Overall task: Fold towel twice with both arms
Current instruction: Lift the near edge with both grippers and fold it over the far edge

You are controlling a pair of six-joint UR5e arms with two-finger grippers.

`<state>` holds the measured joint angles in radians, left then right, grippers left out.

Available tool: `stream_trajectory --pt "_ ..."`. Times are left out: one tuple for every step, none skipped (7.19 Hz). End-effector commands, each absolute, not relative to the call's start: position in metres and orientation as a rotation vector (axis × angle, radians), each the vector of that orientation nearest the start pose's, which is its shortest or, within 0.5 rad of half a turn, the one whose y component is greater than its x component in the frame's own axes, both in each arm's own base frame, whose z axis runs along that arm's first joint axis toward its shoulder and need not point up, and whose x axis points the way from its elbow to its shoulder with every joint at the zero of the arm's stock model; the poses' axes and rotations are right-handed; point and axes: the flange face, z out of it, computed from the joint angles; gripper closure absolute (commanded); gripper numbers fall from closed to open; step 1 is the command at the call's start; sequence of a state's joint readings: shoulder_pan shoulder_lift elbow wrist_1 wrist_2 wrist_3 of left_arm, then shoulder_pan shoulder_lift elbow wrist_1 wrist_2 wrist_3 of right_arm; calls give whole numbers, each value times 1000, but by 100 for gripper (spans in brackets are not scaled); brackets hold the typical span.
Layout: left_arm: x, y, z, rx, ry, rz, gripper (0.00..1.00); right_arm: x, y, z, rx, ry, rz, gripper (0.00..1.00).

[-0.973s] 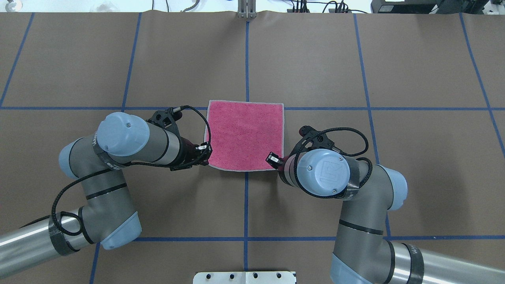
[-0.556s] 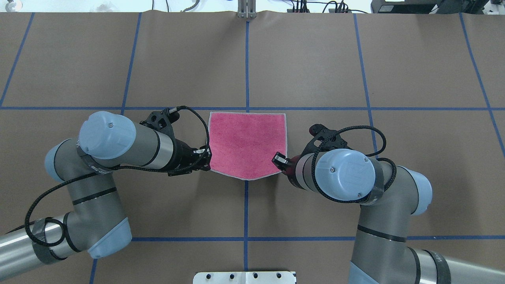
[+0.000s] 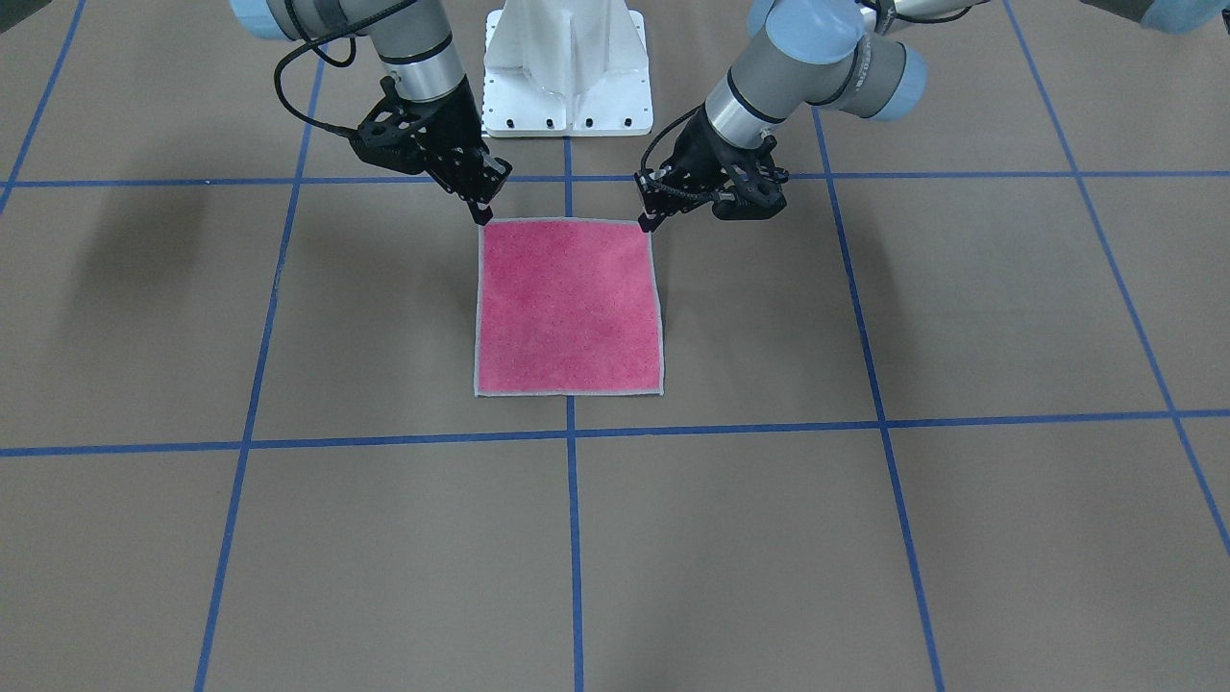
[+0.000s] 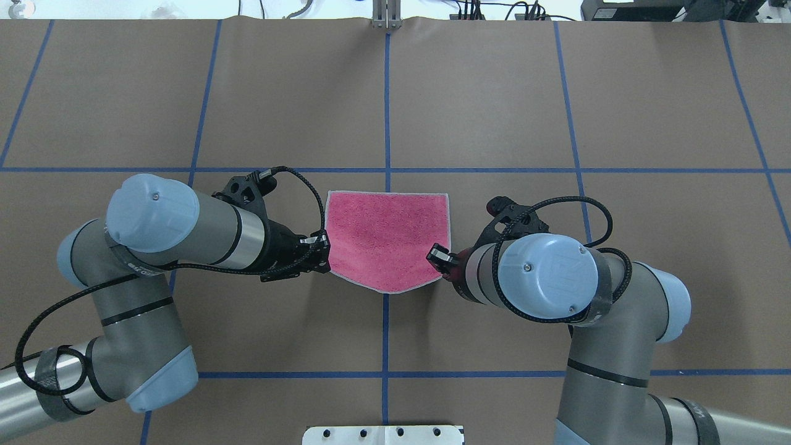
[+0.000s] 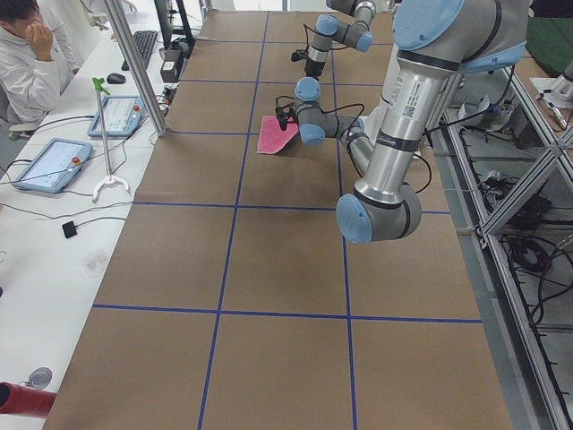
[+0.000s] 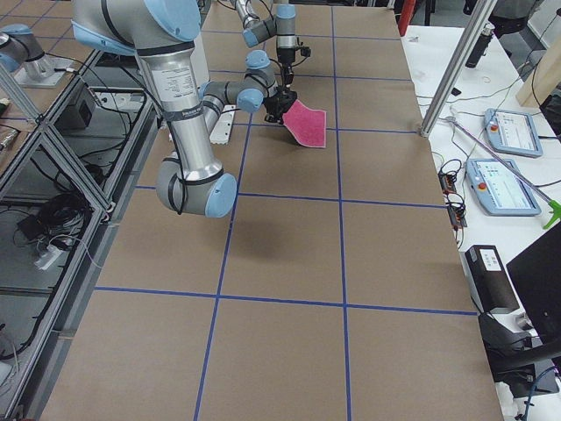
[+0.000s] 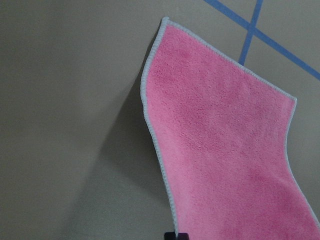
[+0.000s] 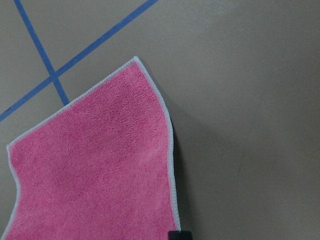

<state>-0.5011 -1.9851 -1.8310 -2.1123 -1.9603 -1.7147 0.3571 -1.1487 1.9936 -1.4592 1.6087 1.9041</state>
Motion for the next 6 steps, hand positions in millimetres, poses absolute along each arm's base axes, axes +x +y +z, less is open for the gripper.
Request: stream_trajectory --pt "485 -381 257 -118 1218 -342 100 -497 -340 241 0 -952 628 100" --pt "488 -391 255 -112 1215 -354 100 -497 -348 244 11 -943 632 100" --pt "492 -402 252 -106 1213 -365 100 -500 -360 244 24 -936 635 100" --pt "494 -408 250 -102 1213 -371 100 -504 -372 239 33 -936 646 100" --pt "491 -415 249 -95 1213 -382 100 -503 -379 242 38 -929 656 100" --pt "492 -425 247 -88 1211 -394 100 -503 -386 241 45 -926 658 100"
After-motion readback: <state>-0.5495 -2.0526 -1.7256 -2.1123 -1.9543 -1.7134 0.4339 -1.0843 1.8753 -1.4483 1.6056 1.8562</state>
